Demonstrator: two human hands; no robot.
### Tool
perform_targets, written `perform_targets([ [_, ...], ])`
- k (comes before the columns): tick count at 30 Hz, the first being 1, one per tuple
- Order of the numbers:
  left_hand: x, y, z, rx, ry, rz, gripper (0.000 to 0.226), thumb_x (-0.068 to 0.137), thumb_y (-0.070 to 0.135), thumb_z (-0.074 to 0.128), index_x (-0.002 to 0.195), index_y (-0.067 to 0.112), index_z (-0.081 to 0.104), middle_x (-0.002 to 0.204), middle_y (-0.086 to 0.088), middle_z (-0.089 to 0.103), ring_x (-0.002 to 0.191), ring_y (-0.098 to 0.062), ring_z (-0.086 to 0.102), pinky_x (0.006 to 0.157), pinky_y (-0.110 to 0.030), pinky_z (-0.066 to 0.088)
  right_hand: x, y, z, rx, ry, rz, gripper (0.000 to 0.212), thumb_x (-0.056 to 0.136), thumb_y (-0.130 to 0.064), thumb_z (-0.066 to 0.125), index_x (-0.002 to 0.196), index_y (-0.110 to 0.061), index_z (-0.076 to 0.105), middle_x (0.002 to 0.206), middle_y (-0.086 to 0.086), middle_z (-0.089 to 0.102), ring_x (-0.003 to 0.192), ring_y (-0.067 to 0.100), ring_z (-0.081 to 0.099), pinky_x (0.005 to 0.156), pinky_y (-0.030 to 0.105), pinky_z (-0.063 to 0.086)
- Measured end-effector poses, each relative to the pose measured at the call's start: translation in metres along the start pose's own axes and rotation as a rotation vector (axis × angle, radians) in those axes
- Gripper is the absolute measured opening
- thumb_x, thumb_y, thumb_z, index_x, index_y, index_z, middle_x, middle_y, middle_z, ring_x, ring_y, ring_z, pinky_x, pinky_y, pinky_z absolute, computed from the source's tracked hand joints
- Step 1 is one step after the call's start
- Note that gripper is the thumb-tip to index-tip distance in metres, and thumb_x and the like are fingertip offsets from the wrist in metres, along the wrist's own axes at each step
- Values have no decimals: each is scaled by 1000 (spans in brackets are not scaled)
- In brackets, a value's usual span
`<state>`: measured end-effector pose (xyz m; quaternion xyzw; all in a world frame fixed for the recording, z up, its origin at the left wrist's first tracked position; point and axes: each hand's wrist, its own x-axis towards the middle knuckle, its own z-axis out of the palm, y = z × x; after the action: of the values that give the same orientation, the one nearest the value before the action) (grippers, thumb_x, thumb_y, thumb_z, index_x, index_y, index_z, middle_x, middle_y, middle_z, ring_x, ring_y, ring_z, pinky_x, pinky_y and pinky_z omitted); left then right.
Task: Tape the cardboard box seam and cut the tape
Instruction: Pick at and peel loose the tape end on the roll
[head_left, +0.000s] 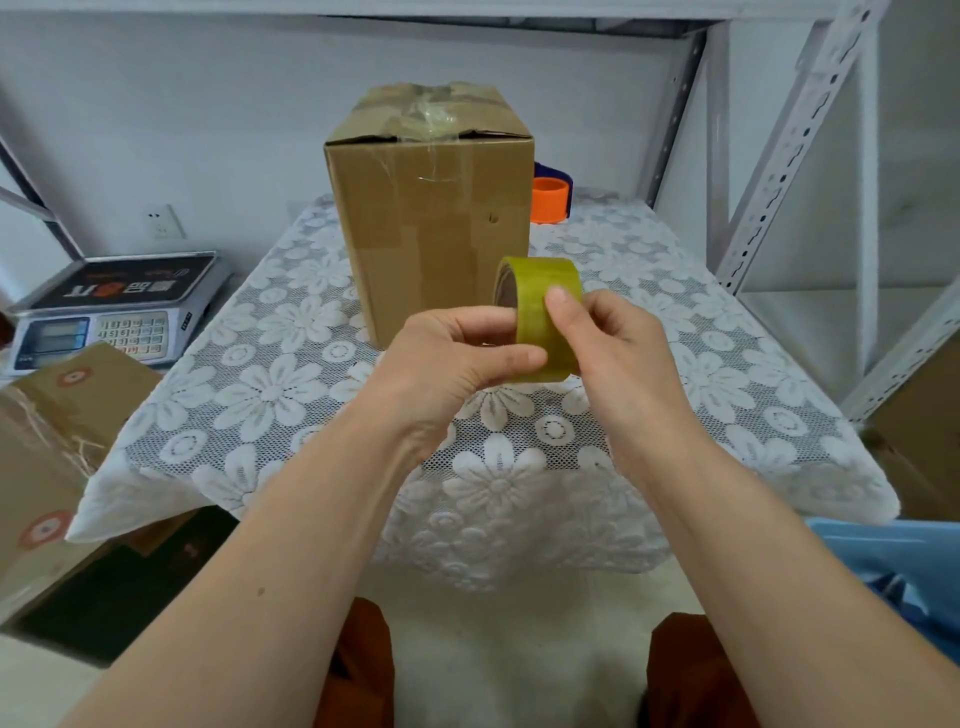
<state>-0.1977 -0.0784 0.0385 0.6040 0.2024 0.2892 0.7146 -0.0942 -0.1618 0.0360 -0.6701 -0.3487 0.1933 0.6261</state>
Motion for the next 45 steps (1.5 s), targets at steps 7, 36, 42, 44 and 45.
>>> perform_targets([
  [7,3,0,-2,-117,49,-82,30,66,1,70,96,2,70,85,-8,74,77,-15,68,69,-21,51,2,4,-3,46,-65,-20,14,89,-25,62,91,-16,72,92,9,71,86,22,64,84,42,54],
  [36,9,-2,-3,-259,229,-118,13,85,22,66,86,10,70,72,-3,63,57,-6,52,45,-13,39,-2,-3,-7,86,-229,-75,14,77,-4,71,86,-14,76,84,7,77,85,22,73,85,34,57],
  [42,10,-3,-5,-80,287,-81,36,62,40,76,77,8,68,70,-7,68,64,-18,61,64,-29,53,-4,2,-2,-25,-233,-71,8,77,-8,74,80,-16,76,81,7,76,82,23,72,82,35,57],
  [44,8,-1,-6,-65,205,-55,30,57,29,78,78,10,69,72,-5,71,66,-16,65,62,-26,54,-3,2,-2,-29,-203,-63,6,78,-10,73,81,-14,75,80,8,76,80,21,71,79,32,56],
  [45,7,0,-6,-68,173,-44,28,57,23,77,80,10,70,73,-4,73,65,-14,67,59,-23,54,-2,2,-3,-33,-189,-64,5,78,-10,73,80,-13,75,80,8,76,78,20,71,77,32,56],
])
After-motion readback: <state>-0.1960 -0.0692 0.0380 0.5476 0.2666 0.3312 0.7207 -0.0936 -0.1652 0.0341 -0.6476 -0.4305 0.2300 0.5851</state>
